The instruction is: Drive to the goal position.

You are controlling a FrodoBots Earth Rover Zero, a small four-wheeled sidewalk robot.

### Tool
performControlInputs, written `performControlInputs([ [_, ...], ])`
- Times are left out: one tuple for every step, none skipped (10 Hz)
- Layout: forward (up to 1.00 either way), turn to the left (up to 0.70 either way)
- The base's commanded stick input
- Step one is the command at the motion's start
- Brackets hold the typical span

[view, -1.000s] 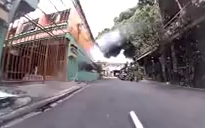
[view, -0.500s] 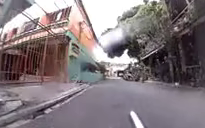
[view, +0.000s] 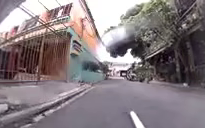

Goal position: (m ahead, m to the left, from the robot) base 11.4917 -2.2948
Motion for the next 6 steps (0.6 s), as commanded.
performControlInputs([
  [0.85,-0.34],
  [0.85,-0.34],
  [0.85,-0.34],
  [0.85,-0.34],
  [0.85,-0.33],
  [0.85,-0.32],
])
